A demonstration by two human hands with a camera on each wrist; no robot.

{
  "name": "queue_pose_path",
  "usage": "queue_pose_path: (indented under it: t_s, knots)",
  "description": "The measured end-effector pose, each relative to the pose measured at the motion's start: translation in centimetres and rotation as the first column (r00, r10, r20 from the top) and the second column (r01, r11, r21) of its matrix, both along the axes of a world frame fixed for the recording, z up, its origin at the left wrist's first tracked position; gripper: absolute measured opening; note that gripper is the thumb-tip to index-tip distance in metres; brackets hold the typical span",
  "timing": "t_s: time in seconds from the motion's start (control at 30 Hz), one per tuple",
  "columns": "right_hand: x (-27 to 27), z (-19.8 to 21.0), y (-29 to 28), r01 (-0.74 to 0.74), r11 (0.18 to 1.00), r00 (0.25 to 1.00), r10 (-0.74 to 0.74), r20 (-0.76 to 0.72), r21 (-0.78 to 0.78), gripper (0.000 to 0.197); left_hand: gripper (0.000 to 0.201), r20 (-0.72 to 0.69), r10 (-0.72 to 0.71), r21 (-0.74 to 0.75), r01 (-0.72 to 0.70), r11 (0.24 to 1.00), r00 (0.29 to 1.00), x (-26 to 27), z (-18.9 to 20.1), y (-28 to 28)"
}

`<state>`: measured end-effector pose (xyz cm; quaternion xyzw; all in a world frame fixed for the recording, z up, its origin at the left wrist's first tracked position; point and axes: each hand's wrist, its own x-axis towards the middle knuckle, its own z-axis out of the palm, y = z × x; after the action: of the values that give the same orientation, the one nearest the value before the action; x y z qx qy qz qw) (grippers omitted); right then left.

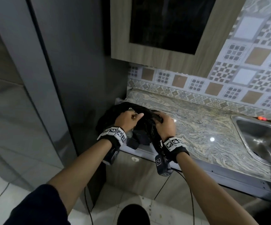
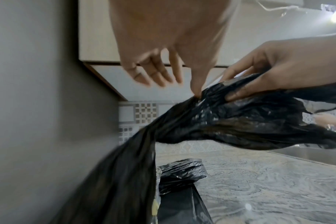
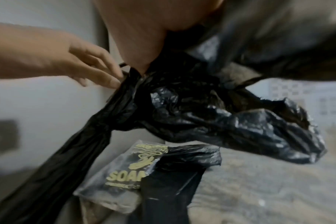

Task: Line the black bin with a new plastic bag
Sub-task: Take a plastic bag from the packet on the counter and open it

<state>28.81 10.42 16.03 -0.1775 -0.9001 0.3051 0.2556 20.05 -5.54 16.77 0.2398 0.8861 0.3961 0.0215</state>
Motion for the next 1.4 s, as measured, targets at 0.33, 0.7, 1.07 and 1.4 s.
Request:
queue_pose_path:
  t_s: [0.33, 0.7, 1.07, 1.4]
  knots:
    - [5.0, 2.3, -3.5, -0.325, 0.852, 0.903, 0.409, 0.134, -0.411, 0.032, 0.086, 0.223, -0.021, 0.316, -0.052, 0.947, 0.975, 4.4, 3.4, -1.7]
    - [12.8, 4.2, 1.0, -0.367, 0.82, 0.93, 0.332, -0.158, -0.44, 0.063, 0.065, 0.201, -0.254, 0.386, 0.162, 0.908, 0.946, 15.0, 5.0, 2.0]
    - [18.4, 1.8, 0.7, -0.191, 0.935, 0.951, 0.1, -0.292, -0.3, 0.055, 0.034, -0.199, 0.11, 0.171, -0.076, 0.982, 0.974, 21.0, 2.2, 0.1]
    - [17.9, -2.5, -2.7, -0.217, 0.957, 0.974, 0.226, 0.026, -0.19, 0.056, 0.078, 0.105, -0.034, -0.049, 0.04, 0.998, 0.994, 20.9, -3.4, -2.8]
